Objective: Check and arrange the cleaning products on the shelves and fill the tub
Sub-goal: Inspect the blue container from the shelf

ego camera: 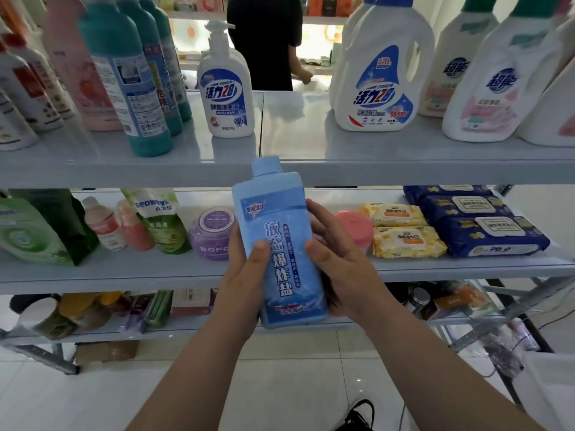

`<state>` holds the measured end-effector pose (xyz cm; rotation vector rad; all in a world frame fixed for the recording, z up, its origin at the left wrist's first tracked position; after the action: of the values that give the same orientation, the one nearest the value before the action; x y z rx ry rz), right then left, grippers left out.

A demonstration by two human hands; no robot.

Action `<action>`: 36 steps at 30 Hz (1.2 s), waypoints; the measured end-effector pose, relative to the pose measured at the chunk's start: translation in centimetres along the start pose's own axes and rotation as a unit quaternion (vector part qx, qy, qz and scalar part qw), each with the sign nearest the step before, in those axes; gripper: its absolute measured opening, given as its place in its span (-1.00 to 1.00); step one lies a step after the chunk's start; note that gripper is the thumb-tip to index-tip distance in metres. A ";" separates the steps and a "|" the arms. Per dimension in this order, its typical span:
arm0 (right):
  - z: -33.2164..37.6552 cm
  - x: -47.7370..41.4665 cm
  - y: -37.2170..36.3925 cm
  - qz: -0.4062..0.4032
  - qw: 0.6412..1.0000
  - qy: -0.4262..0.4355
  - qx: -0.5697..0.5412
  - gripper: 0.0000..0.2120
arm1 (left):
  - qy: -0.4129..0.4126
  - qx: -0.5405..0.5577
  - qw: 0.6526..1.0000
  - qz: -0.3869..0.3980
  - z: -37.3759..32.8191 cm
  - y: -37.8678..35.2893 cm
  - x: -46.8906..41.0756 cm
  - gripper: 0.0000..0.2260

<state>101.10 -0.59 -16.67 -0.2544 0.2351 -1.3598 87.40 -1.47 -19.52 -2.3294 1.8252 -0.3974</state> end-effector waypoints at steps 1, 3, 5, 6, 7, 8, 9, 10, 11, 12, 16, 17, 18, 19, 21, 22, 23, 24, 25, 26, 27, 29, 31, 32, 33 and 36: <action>0.7 -0.3 -0.1 0.006 1.000 0.012 -0.005 -0.43 | -0.029 -0.020 0.999 0.008 -1.0 -0.2 -0.1 -0.28; 2.2 -0.9 -0.4 0.020 0.999 0.048 -0.006 -0.53 | -0.075 -0.045 0.996 0.026 -3.3 -0.9 -0.3 -0.18; 4.0 -1.6 -0.6 0.032 0.996 0.088 -0.010 -0.59 | -0.109 -0.058 0.992 0.031 -5.6 -1.6 -0.6 -0.17; 4.8 -2.0 -0.6 0.036 0.994 0.100 -0.014 -0.58 | -0.120 -0.064 0.990 0.030 -6.7 -2.0 -0.8 -0.16; 5.6 -2.5 -0.5 0.038 0.993 0.110 -0.019 -0.58 | -0.133 -0.070 0.988 0.031 -7.7 -2.4 -1.1 -0.14; 6.4 -2.9 -0.5 0.043 0.992 0.119 -0.023 -0.60 | -0.145 -0.075 0.986 0.034 -8.6 -2.9 -1.6 -0.12; 7.2 -3.4 -0.5 0.047 0.990 0.129 -0.023 -0.63 | -0.153 -0.078 0.984 0.039 -9.5 -3.4 -2.2 -0.12; 8.0 -4.0 -0.4 0.051 0.989 0.138 -0.017 -0.62 | -0.158 -0.080 0.983 0.045 -10.2 -4.0 -2.8 -0.12; 8.7 -4.6 -0.2 0.054 0.987 0.148 -0.007 -0.60 | -0.158 -0.080 0.983 0.050 -10.9 -4.6 -3.6 -0.11; 9.4 -5.2 0.0 0.058 0.986 0.159 0.004 -0.58 | -0.158 -0.081 0.982 0.056 -11.5 -5.3 -4.4 -0.10; 12.3 -7.8 1.2 0.048 0.978 0.196 0.049 -0.54 | -0.185 -0.104 0.975 0.069 -14.2 -8.0 -7.5 -0.10; 13.1 -8.5 1.5 0.042 0.975 0.207 0.064 -0.55 | -0.191 -0.103 0.974 0.067 -14.9 -8.6 -8.4 -0.09; 13.8 -9.4 1.8 0.035 0.973 0.215 0.079 -0.55 | -0.191 -0.096 0.974 0.069 -15.3 -9.2 -9.3 -0.07; 14.5 -10.3 2.1 0.025 0.971 0.218 0.092 -0.54 | -0.185 -0.081 0.977 0.071 -15.7 -9.8 -10.2 -0.06; 15.8 -12.1 2.7 0.012 0.966 0.225 0.122 -0.53 | -0.171 -0.044 0.982 0.072 -16.4 -11.0 -11.7 -0.06; 16.3 -13.0 2.9 0.010 0.962 0.233 0.145 -0.51 | -0.176 -0.036 0.981 0.070 -16.9 -11.5 -12.2 -0.06; 16.8 -13.7 3.1 0.011 0.957 0.240 0.165 -0.49 | -0.188 -0.035 0.979 0.067 -17.4 -11.9 -12.7 -0.05; 17.3 -14.5 3.3 0.009 0.952 0.246 0.181 -0.48 | -0.200 -0.036 0.977 0.064 -17.9 -12.4 -13.2 -0.04; 17.6 -15.1 3.6 0.004 0.949 0.248 0.194 -0.47 | -0.206 -0.036 0.976 0.061 -18.2 -12.8 -13.8 -0.04; 17.9 -15.7 3.9 0.001 0.946 0.249 0.207 -0.47 | -0.207 -0.036 0.976 0.058 -18.4 -13.2 -14.6 -0.05; 18.0 -16.2 4.3 -0.003 0.943 0.250 0.220 -0.47 | -0.206 -0.037 0.976 0.056 -18.4 -13.5 -15.4 -0.07; 18.5 -16.9 5.2 -0.028 0.926 0.263 0.268 -0.47 | -0.207 -0.042 0.976 0.055 -18.5 -14.3 -17.0 -0.11; 19.3 -16.9 6.9 -0.087 0.900 0.285 0.319 -0.57 | -0.211 -0.045 0.975 0.050 -18.4 -14.9 -18.7 -0.18; 19.8 -16.7 7.8 -0.119 0.882 0.303 0.341 -0.61 | -0.210 -0.042 0.976 0.047 -18.3 -15.1 -19.5 -0.19; 20.3 -16.3 8.5 -0.147 0.862 0.327 0.358 -0.61 | -0.207 -0.036 0.977 0.042 -18.2 -15.2 -20.3 -0.20; 21.6 -15.5 10.8 -0.202 0.805 0.393 0.396 -0.60 | -0.201 -0.035 0.979 0.025 -17.6 -15.5 -22.6 -0.21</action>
<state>114.91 17.62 0.75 1.0495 0.2806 -1.8112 91.49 24.92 -0.92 -2.1965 1.7135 0.1408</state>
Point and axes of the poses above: each hand's wrist, its own x-axis away from the middle knuckle, its own y-axis out of the back of the hand, z = x × y, the point moved 9 cm from there along -x, towards the middle knuckle, and after that the axes turned 9 degrees about -z, right-handed, at the moved point
